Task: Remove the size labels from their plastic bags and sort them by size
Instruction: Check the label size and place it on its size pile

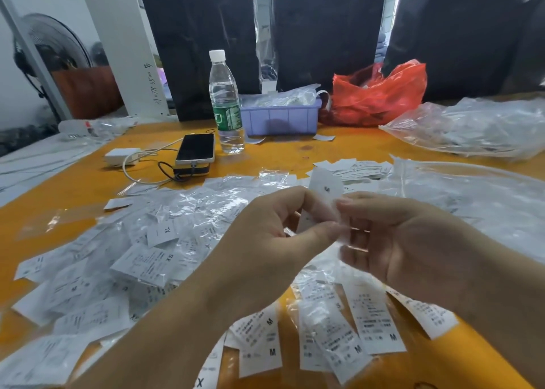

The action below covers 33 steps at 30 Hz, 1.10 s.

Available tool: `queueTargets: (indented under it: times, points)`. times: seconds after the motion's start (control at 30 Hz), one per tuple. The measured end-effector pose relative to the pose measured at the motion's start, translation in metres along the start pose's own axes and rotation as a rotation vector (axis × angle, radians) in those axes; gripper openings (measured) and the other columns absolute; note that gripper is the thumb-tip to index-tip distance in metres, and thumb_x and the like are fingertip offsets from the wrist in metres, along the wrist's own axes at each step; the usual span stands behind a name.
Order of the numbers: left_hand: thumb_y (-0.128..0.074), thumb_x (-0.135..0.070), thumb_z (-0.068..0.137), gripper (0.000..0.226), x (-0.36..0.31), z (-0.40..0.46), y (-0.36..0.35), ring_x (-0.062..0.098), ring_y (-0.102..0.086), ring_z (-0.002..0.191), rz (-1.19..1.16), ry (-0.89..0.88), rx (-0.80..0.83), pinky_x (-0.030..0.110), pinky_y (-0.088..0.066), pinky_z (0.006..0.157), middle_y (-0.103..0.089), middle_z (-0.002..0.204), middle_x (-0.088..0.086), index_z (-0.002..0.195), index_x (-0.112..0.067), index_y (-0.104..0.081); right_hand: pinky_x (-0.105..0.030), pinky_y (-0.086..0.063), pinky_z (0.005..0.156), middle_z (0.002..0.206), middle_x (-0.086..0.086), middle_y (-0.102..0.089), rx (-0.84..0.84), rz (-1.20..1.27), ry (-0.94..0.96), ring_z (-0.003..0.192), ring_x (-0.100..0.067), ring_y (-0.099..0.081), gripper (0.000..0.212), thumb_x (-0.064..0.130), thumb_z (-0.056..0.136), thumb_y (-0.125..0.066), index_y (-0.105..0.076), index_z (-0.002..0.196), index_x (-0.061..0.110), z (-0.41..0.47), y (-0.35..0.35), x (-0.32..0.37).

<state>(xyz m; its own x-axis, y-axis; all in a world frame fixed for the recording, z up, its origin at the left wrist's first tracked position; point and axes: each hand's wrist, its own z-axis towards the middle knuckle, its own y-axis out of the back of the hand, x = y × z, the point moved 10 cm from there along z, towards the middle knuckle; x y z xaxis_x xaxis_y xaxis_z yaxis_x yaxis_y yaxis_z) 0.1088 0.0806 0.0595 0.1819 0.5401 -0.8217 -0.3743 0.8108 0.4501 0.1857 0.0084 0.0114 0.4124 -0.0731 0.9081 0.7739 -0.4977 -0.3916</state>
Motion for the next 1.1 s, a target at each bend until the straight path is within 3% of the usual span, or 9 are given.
queueTargets:
  times: [0.13, 0.2, 0.37, 0.63, 0.8, 0.9, 1.0, 1.07, 1.1]
  points:
    - [-0.063, -0.04, 0.08, 0.012, 0.009, 0.002, 0.004, 0.015, -0.064, 0.072, -0.027, 0.043, -0.027, 0.034, -0.059, 0.067, -0.065, 0.076, -0.006, 0.081, -0.029, -0.067, -0.028, -0.055, 0.054, 0.079, -0.011, -0.069, -0.167, 0.086, 0.143, 0.063, -0.018, -0.066, 0.007, 0.008, 0.081, -0.058, -0.062, 0.088, 0.006, 0.002, 0.02, 0.017]
    - [-0.063, -0.038, 0.08, 0.011, 0.012, 0.003, 0.006, 0.015, -0.064, 0.072, -0.048, 0.061, -0.036, 0.028, -0.058, 0.064, -0.065, 0.074, -0.007, 0.08, -0.027, -0.067, -0.029, -0.055, 0.052, 0.08, -0.014, -0.069, -0.216, 0.003, 0.237, 0.063, -0.02, -0.067, 0.008, 0.005, 0.089, -0.055, -0.06, 0.084, 0.007, 0.0, 0.025, 0.028]
    - [-0.065, -0.036, 0.08, 0.018, 0.017, 0.002, -0.004, 0.012, -0.062, 0.068, -0.162, 0.115, -0.01, 0.025, -0.054, 0.062, -0.066, 0.078, 0.007, 0.078, -0.018, -0.067, -0.024, -0.051, 0.049, 0.069, -0.008, -0.07, -0.217, -0.247, 0.437, 0.053, -0.017, -0.062, 0.016, 0.007, 0.092, -0.058, -0.062, 0.076, 0.009, -0.008, 0.017, 0.041]
    - [-0.063, -0.017, 0.093, 0.013, 0.022, 0.003, 0.007, 0.011, -0.062, 0.062, -0.207, 0.14, -0.089, 0.023, -0.054, 0.058, -0.07, 0.071, -0.001, 0.08, -0.016, -0.065, -0.028, -0.053, 0.055, 0.077, -0.009, -0.073, -0.338, -0.301, 0.489, 0.069, -0.025, -0.07, 0.038, 0.003, 0.091, -0.058, -0.066, 0.059, 0.023, -0.015, 0.028, 0.049]
    - [-0.065, -0.017, 0.091, 0.01, 0.02, 0.004, 0.013, 0.009, -0.061, 0.059, -0.215, 0.11, -0.119, 0.021, -0.052, 0.057, -0.069, 0.068, -0.002, 0.082, -0.02, -0.066, -0.027, -0.053, 0.049, 0.075, -0.006, -0.073, -0.431, -0.343, 0.571, 0.059, -0.019, -0.067, 0.028, -0.006, 0.086, -0.059, -0.056, 0.086, 0.022, -0.023, 0.042, 0.065]
    - [-0.065, -0.015, 0.091, 0.011, 0.02, 0.003, 0.013, 0.009, -0.06, 0.058, -0.204, 0.099, -0.128, 0.02, -0.051, 0.057, -0.069, 0.068, -0.002, 0.082, -0.02, -0.067, -0.026, -0.053, 0.047, 0.076, -0.004, -0.071, -0.413, -0.578, 0.597, 0.054, -0.016, -0.062, 0.033, -0.008, 0.086, -0.054, -0.068, 0.075, 0.02, -0.024, 0.029, 0.066]
    - [-0.065, -0.013, 0.091, 0.008, 0.02, 0.003, 0.014, 0.008, -0.06, 0.057, -0.189, 0.102, -0.137, 0.02, -0.051, 0.056, -0.069, 0.066, -0.003, 0.084, -0.017, -0.067, -0.028, -0.053, 0.053, 0.078, 0.0, -0.07, -0.37, -0.649, 0.55, 0.065, -0.018, -0.064, 0.027, 0.005, 0.087, -0.056, -0.074, 0.072, 0.02, -0.016, 0.024, 0.057]
    - [-0.065, -0.012, 0.091, 0.007, 0.02, 0.003, 0.014, 0.007, -0.059, 0.057, -0.178, 0.108, -0.136, 0.019, -0.051, 0.056, -0.068, 0.066, -0.004, 0.085, -0.015, -0.066, -0.029, -0.053, 0.057, 0.079, -0.004, -0.07, -0.248, -0.64, 0.501, 0.068, -0.02, -0.064, 0.02, 0.026, 0.085, -0.058, -0.075, 0.077, 0.017, -0.011, 0.016, 0.051]
    - [-0.065, -0.011, 0.091, 0.007, 0.02, 0.003, 0.014, 0.006, -0.059, 0.057, -0.168, 0.112, -0.131, 0.018, -0.051, 0.056, -0.068, 0.065, -0.004, 0.086, -0.015, -0.066, -0.028, -0.053, 0.058, 0.078, -0.007, -0.069, -0.186, -0.645, 0.478, 0.07, -0.021, -0.064, 0.026, 0.035, 0.082, -0.057, -0.075, 0.08, 0.015, -0.009, 0.012, 0.048]
